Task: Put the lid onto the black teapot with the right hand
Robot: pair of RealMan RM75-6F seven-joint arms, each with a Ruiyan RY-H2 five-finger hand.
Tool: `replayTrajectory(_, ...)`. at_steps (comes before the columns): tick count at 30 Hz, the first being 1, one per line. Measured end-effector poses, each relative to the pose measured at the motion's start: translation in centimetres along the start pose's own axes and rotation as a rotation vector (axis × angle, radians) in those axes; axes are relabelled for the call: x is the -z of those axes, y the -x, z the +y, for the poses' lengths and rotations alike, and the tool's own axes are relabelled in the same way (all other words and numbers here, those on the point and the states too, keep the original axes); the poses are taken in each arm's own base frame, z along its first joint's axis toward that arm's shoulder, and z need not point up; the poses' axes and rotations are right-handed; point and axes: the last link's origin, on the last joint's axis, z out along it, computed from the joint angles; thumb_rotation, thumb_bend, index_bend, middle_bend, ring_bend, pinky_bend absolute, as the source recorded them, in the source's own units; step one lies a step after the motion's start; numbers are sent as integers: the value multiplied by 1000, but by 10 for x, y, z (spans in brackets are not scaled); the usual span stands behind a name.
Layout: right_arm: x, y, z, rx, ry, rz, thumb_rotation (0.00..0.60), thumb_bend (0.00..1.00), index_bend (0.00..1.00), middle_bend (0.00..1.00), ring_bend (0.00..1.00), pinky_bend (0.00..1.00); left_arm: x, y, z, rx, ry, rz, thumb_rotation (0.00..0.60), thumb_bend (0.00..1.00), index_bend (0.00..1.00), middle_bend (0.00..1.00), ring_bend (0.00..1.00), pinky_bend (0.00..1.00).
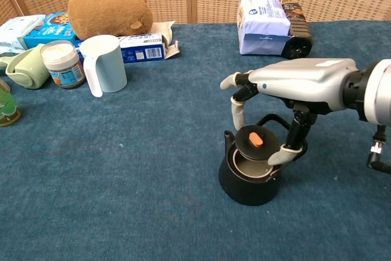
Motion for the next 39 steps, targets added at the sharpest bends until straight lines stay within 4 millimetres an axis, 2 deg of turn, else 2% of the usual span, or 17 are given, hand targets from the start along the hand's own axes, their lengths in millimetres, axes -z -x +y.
replayTrajectory(13,0,8,-2,-14,-20,-42,600,239,458,45,5,0,2,0,1,1,2,1,600,97,0,0,0,62)
replayTrajectory(29,-4,6,2,-15,1,-36,600,241,448,45,4,0,1,0,0,2,1,0,600,96,0,0,0,61)
replayTrajectory(39,0,7,3,-11,-4,-46,600,220,332,32,0,0,1,0,0,2,2,1,600,97,0,0,0,62)
